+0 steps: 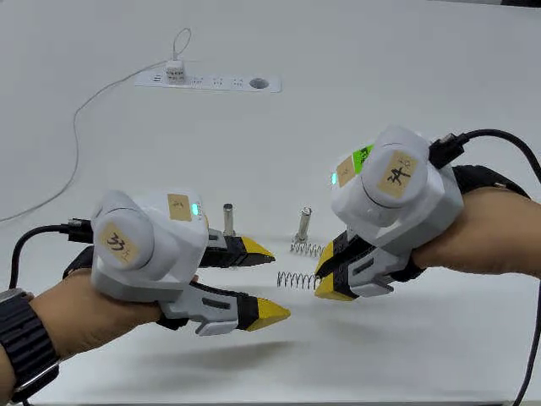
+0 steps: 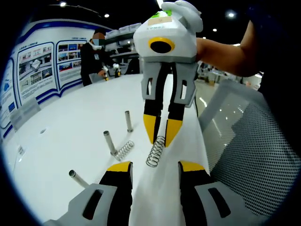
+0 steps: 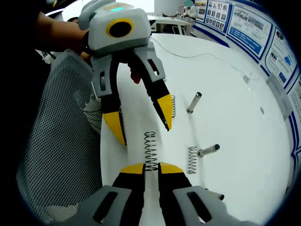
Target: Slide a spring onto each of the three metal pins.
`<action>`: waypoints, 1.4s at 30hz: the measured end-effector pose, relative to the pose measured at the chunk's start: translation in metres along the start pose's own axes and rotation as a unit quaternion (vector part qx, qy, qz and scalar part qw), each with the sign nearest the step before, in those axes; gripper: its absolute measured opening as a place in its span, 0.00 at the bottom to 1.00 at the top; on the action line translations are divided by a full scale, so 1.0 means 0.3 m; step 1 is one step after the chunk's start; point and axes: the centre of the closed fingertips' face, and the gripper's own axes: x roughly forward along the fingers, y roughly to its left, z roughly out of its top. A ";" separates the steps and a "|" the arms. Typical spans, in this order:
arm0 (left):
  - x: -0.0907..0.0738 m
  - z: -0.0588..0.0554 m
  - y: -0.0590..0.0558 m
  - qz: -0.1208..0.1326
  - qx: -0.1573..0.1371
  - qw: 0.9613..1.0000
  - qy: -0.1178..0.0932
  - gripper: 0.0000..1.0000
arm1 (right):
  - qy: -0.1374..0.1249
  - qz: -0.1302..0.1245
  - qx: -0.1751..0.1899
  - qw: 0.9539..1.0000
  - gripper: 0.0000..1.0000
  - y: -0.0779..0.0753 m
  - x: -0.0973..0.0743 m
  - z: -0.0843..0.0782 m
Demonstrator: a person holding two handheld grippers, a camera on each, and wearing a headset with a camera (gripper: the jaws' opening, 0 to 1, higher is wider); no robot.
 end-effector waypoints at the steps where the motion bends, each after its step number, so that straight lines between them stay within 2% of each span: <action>1: 0.000 0.000 0.000 -0.001 0.002 1.000 0.000 0.38 | 0.000 0.001 -0.003 1.000 0.11 0.002 0.000 0.003; 15: 0.012 0.010 -0.039 -0.019 0.029 0.999 0.000 0.13 | 0.007 0.013 -0.046 0.999 0.11 0.043 0.005 0.022; 22: 0.015 0.001 -0.048 -0.021 0.044 0.999 0.009 0.12 | 0.004 0.013 -0.046 0.999 0.11 0.047 0.003 0.026; 31: 0.021 0.002 -0.063 -0.029 0.059 0.998 0.011 0.11 | -0.004 0.019 -0.025 0.999 0.12 0.050 0.011 0.014; 37: 0.012 0.030 -0.065 -0.031 0.056 0.998 -0.005 0.11 | -0.002 0.021 -0.021 1.000 0.13 0.050 0.021 -0.001; 42: 0.016 0.031 -0.063 -0.030 0.055 0.998 -0.004 0.11 | -0.005 0.019 -0.022 1.000 0.12 0.050 0.015 0.002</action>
